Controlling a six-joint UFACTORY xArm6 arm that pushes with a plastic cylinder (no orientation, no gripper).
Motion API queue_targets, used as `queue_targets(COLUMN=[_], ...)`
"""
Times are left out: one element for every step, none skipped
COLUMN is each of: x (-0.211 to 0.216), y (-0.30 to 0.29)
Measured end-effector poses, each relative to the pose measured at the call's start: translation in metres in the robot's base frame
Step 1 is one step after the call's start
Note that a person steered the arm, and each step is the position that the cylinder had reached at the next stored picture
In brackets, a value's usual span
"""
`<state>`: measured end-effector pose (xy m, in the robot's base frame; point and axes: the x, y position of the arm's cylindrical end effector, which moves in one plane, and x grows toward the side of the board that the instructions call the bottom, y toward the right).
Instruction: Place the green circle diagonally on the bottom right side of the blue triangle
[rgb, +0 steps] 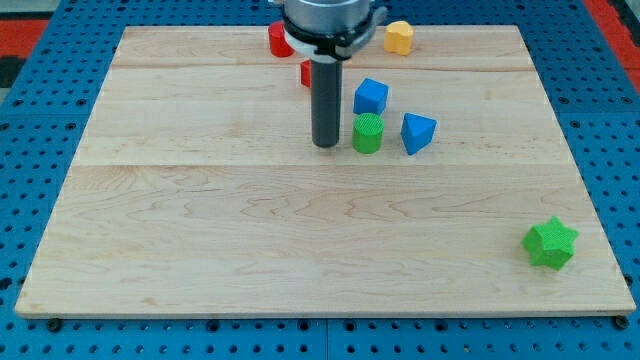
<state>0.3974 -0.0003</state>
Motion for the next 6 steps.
queue_targets(x=[-0.022,-0.029,-0.029,-0.019,-0.001,0.021], y=[0.007,0.015,0.032,0.035,0.036,0.051])
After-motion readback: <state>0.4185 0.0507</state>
